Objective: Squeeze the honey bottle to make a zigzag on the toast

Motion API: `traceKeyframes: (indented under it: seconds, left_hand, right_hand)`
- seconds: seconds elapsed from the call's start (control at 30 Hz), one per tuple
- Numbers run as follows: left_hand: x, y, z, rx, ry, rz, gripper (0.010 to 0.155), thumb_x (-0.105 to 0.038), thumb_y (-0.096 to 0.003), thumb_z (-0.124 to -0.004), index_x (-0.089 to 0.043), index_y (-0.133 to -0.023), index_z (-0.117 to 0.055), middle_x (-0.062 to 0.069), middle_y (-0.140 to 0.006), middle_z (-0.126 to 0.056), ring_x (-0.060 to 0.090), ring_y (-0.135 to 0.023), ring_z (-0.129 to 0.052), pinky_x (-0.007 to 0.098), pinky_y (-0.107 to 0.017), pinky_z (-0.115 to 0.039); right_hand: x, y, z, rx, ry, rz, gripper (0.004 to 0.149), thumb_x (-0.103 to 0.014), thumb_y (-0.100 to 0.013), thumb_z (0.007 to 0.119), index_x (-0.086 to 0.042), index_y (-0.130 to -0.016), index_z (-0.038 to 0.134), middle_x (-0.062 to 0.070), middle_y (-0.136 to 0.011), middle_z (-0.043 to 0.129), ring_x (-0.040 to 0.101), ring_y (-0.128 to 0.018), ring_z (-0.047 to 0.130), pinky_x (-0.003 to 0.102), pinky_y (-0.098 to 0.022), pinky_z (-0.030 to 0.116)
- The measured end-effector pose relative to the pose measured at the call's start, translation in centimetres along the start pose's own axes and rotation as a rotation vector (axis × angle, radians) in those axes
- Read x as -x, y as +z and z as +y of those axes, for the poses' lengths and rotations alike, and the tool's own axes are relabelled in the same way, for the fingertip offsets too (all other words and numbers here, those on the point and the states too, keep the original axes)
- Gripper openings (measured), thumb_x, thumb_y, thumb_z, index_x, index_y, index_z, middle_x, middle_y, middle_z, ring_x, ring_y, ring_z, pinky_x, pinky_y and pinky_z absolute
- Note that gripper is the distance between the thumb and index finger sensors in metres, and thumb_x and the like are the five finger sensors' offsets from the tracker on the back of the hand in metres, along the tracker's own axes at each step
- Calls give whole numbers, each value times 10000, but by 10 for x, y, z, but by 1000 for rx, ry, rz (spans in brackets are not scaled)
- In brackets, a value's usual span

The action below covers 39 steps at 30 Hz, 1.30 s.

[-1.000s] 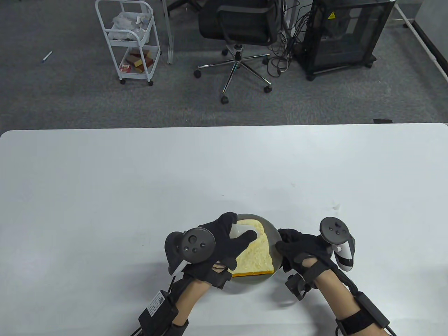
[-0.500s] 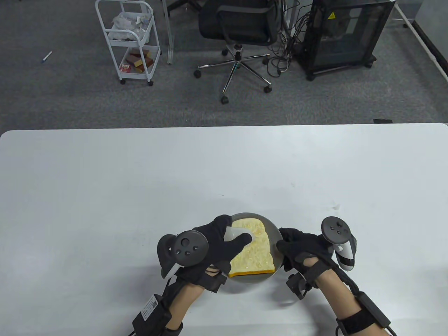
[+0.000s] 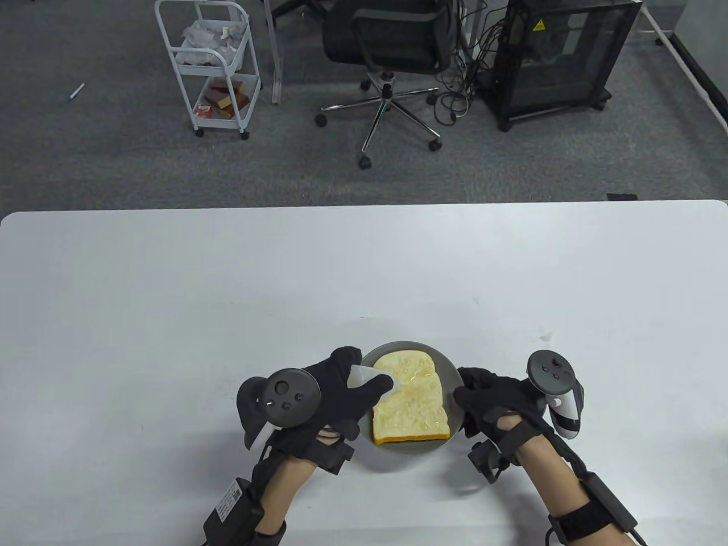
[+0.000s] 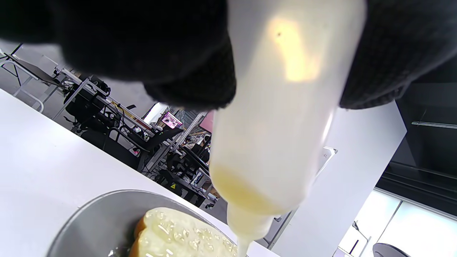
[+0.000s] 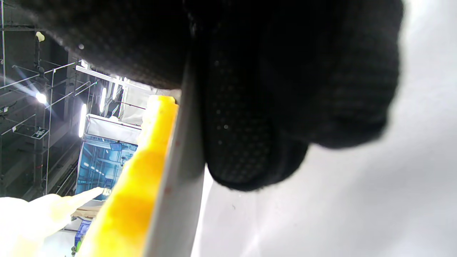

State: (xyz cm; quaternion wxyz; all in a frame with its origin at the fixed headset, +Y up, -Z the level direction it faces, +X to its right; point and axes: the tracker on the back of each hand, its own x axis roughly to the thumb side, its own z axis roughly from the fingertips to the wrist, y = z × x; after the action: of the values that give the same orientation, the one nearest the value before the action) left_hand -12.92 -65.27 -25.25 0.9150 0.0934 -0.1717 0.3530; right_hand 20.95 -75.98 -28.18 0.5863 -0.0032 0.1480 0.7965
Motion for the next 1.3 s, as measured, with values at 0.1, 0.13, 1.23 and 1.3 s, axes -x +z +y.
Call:
traceKeyframes:
  seconds: [0.1, 0.13, 1.23, 1.3]
  left_hand:
    - [1, 0, 2, 5, 3, 8, 708, -711, -466, -921, -134, -857, -795, 163, -474, -1013, 170, -135, -998, 430, -222, -880]
    - [2, 0, 3, 6, 1, 10, 709, -710, -465, -922, -133, -857, -796, 163, -473, -1013, 171, -134, -998, 431, -221, -879]
    - [7, -2, 8, 76, 55, 43, 709, -705, -475, -911, -126, -866, -793, 169, -487, -1021, 172, -141, -1005, 432, -221, -881]
    - [5, -2, 3, 82, 69, 39, 712, -705, -476, -909, -126, -873, -788, 172, -501, -1023, 175, -149, -1009, 434, -225, -881]
  right_hand:
    - [0, 0, -1, 4, -2, 1, 570, -228, -458, 877, 84, -912, 733, 191, -623, 1023, 268, -311, 1144, 284, -156, 1002]
    - [0, 0, -2, 6, -3, 2, 569, -228, -458, 877, 84, -912, 733, 191, -623, 1023, 268, -311, 1144, 284, -156, 1002]
    - [1, -1, -8, 18, -8, 15, 569, -228, -459, 877, 84, -912, 732, 190, -623, 1024, 267, -312, 1144, 284, -157, 1002]
    - [1, -1, -7, 15, -6, 15, 569, -229, -458, 877, 83, -912, 733, 190, -624, 1023, 267, -312, 1145, 283, -157, 1002]
